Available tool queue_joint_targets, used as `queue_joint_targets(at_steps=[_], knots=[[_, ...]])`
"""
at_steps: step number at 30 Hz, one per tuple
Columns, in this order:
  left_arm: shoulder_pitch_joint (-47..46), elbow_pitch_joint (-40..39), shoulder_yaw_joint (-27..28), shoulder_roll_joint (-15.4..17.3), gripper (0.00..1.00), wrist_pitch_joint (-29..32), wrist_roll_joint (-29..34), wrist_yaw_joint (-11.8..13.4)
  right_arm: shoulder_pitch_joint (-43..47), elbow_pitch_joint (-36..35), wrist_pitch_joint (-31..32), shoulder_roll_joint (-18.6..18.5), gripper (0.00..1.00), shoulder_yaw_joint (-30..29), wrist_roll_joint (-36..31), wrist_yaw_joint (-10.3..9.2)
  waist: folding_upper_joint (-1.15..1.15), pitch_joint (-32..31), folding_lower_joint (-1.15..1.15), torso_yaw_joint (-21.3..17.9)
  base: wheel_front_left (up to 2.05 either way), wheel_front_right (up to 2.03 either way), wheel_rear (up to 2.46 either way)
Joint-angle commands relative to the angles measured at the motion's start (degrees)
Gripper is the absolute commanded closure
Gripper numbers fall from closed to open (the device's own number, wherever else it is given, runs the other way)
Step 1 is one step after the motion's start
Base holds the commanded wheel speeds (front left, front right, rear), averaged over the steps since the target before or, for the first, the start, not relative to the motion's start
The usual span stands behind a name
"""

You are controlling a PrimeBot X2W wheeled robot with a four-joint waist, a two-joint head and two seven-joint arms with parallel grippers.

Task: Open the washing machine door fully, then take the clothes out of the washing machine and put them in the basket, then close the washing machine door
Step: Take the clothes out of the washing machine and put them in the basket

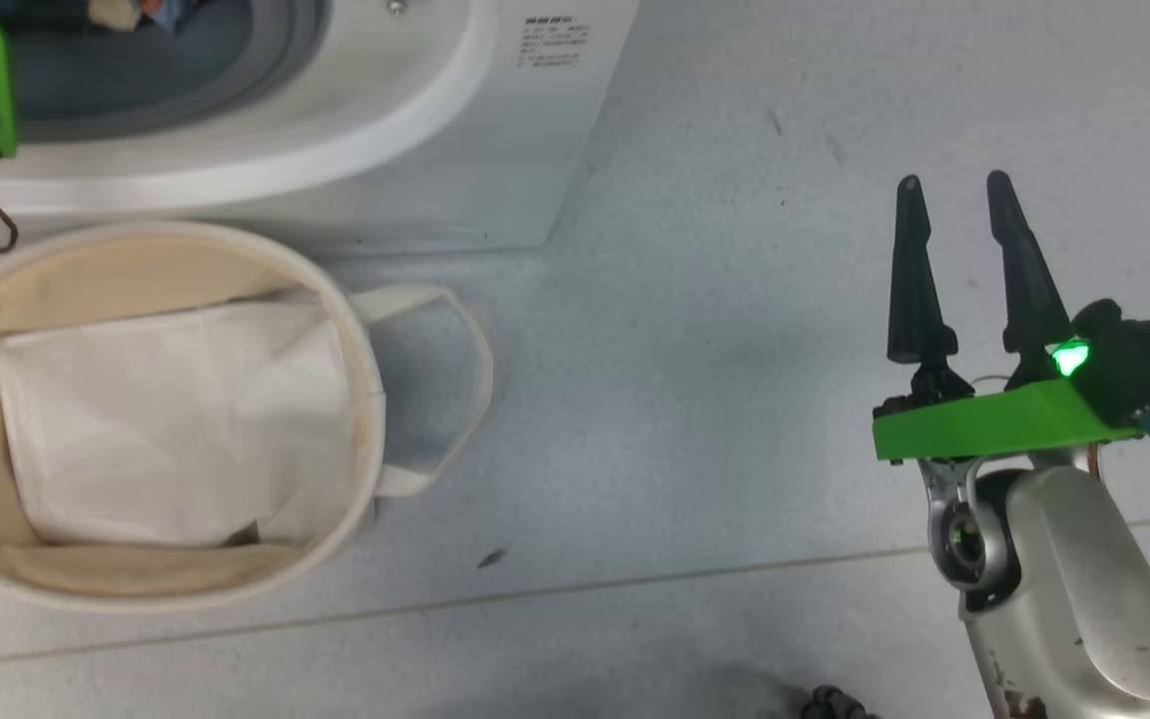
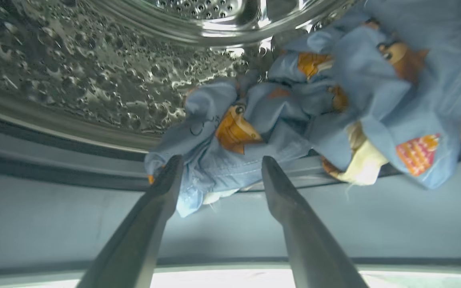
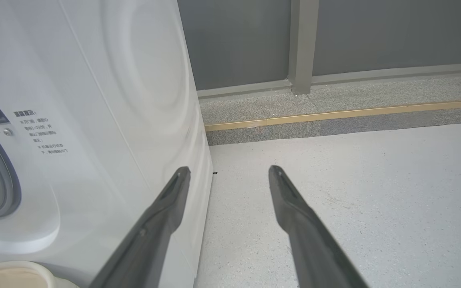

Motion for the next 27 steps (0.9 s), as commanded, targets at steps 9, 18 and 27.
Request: queue_joint_targets(at_steps=[9,18,27], knots=[[-9.99,-0.35,-1.35,2.03,0.0,5.45,1.23,0.2,-0.97,-2.84,-0.7,0.82,0.0,0.17,-1.38,0.05,0.0,5.35,-0.01,0.76,0.0,0.0,0.0],[-12.97,-0.13,-2.28,2.18,0.0,8.53,1.14,-0.22,-1.06,-3.12,-0.7,1.2,0.0,0.18,-1.57,0.05,0.0,7.67,-0.01,0.28,0.0,0.0,0.0],[-11.74,-0.02,-2.32,3.92,0.0,12.29,0.28,1.82,-1.07,-3.41,-0.7,1.52,0.0,0.16,-1.79,0.05,0.0,8.85,-0.01,-0.32,0.0,0.0,0.0]])
